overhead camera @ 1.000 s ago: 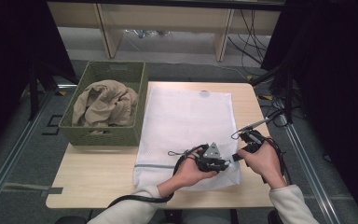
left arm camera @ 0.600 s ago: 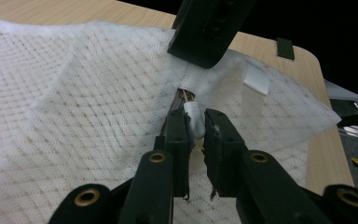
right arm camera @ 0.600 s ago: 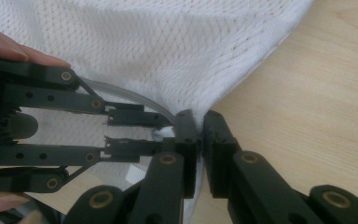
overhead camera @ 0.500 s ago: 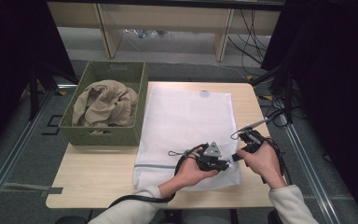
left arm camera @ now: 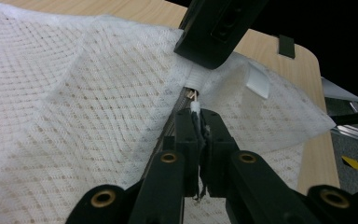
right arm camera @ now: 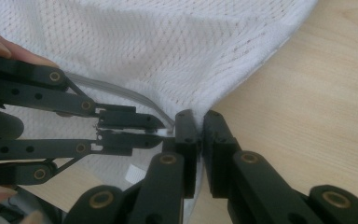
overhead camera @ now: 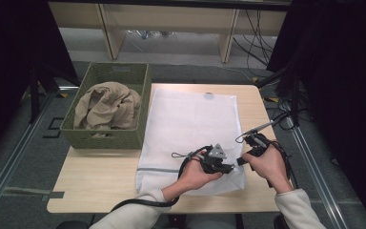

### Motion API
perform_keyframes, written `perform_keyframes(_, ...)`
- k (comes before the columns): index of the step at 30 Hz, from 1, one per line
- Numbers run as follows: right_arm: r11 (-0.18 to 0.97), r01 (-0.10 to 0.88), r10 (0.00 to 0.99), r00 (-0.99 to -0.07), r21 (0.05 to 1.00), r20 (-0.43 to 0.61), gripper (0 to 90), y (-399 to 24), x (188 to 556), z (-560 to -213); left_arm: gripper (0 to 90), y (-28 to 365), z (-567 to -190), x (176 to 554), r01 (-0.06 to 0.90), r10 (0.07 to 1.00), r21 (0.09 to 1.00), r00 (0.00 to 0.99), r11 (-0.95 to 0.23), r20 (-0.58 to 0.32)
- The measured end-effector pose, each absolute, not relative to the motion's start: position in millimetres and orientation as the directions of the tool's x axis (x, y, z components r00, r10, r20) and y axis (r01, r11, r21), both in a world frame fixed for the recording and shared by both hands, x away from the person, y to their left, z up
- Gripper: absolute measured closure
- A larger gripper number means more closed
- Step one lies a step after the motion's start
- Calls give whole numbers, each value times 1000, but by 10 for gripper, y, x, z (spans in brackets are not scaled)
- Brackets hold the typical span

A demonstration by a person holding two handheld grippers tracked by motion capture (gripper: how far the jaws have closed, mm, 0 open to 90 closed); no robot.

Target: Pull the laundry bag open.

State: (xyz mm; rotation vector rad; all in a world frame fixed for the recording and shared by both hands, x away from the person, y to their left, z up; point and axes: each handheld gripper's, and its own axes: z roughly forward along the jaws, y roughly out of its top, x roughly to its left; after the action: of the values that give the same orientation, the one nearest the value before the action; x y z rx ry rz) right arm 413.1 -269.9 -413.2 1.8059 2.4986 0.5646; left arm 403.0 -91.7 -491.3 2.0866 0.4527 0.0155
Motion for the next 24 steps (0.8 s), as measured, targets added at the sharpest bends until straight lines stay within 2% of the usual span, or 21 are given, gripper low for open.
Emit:
perform_keyframes(4,278,916,921,-340,291,191,863,-2693,4128,-4126,858,-934,-4938,4028,290,323,829,936,-479,-141)
perform_keyframes(8,289,904,912,-360,314,195,863,-2688,4127,-4128,798,-964,-4976,4029,265,321,828,941,-494,-109)
perform_keyframes(17,273,915,918,-340,296,204,863,-2683,4125,-4131,861,-954,-4928,4022,287,327,817,936,-500,-128)
perform_keyframes(24,292,906,907,-364,305,211,864,-2708,4135,-4145,867,-931,-4889,4008,291,319,807,938,-514,-135)
